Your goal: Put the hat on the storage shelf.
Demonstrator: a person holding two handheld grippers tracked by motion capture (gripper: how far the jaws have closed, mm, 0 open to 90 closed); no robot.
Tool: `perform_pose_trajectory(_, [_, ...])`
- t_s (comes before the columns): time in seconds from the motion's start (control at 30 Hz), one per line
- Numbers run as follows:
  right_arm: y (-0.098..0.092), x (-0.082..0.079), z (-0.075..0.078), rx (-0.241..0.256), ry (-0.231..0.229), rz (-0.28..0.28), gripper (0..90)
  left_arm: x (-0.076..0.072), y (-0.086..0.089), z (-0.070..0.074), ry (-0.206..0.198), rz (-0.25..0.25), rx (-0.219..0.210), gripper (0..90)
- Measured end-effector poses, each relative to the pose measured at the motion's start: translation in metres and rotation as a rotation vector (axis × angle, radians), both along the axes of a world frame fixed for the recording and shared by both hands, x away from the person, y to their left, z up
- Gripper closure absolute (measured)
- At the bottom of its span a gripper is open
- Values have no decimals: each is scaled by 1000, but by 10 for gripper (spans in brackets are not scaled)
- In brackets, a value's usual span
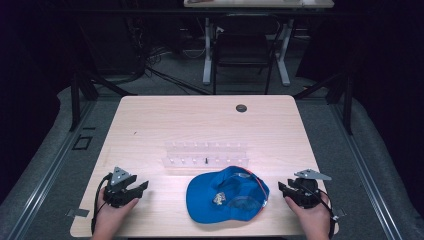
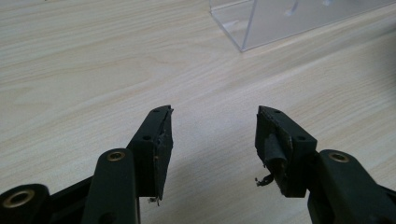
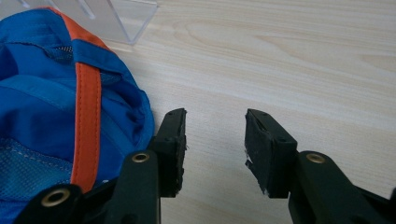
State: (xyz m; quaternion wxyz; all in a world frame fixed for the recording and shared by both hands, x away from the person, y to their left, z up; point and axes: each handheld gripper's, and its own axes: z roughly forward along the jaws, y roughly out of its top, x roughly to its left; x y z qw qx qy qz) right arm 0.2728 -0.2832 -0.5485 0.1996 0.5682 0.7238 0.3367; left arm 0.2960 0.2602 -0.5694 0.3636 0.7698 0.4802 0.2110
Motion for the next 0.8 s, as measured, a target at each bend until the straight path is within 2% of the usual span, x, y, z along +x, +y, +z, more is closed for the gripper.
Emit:
perform_pose_trajectory(0.23, [2,0,2,1,8,17,580,-1,0,1,2,-5,6,466])
perform_pose_trajectory(0.33, [6,0,4,-14,14,31,580,-1,-1,1,-3,-10,10,466])
perform_pose_trajectory(0.5, [14,2,14,-41,14,66,588,-2,-1,1,-4,-12,14,466])
perform_pose_trajectory(0.63, [20,4,22,-40,37,96,604,-2,-2,1,-5,-11,11,466])
perform_pose_trajectory(0.7, [23,7,27,-62,50,120,606,-2,-2,0,-1,-11,13,465])
perform_pose_trajectory(0.8, [25,9,30,-70,57,128,608,-2,-3,0,-2,-10,13,465])
